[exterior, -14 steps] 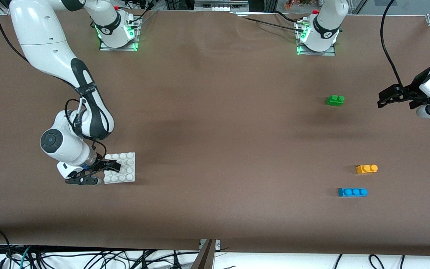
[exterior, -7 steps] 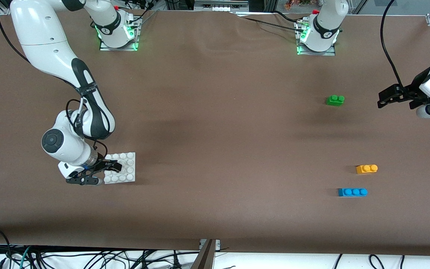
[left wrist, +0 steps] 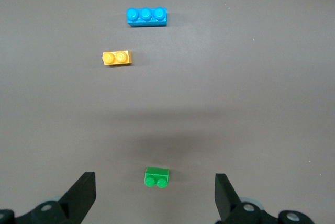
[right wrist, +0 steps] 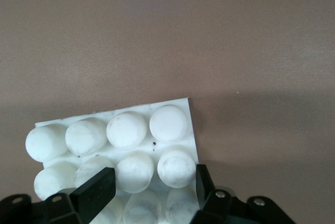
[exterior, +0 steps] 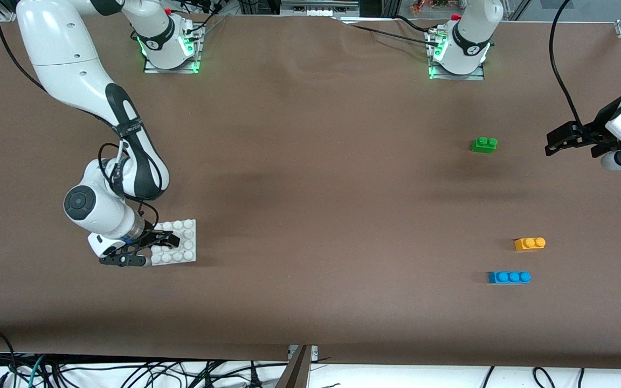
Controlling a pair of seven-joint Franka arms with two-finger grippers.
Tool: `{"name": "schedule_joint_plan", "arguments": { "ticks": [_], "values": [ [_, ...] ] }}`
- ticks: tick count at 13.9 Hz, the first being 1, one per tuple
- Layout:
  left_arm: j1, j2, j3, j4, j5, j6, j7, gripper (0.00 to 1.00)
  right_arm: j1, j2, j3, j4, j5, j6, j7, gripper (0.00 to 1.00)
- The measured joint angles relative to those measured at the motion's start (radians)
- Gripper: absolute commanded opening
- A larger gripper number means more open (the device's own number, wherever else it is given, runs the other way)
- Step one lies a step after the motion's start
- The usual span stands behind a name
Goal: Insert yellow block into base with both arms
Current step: 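Push the white base plate with the right gripper toward the table center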
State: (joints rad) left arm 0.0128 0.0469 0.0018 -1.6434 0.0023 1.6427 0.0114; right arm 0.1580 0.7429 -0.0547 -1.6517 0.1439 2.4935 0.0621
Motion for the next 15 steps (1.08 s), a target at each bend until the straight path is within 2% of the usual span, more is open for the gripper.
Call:
{"name": "schedule_joint_plan", "arguments": {
  "ticks": [7, 15],
  "values": [
    [0.000, 0.000, 0.000, 0.000, 0.000, 0.000, 0.000, 1.00, 0.030, 0.015, 0.021, -0.001, 0.027, 0.061, 0.021, 0.73],
    [0.000, 0.000, 0.000, 0.000, 0.000, 0.000, 0.000, 1.00, 0.159, 0.016, 0.023, -0.001, 0.030, 0.079, 0.244, 0.73]
  ]
}}
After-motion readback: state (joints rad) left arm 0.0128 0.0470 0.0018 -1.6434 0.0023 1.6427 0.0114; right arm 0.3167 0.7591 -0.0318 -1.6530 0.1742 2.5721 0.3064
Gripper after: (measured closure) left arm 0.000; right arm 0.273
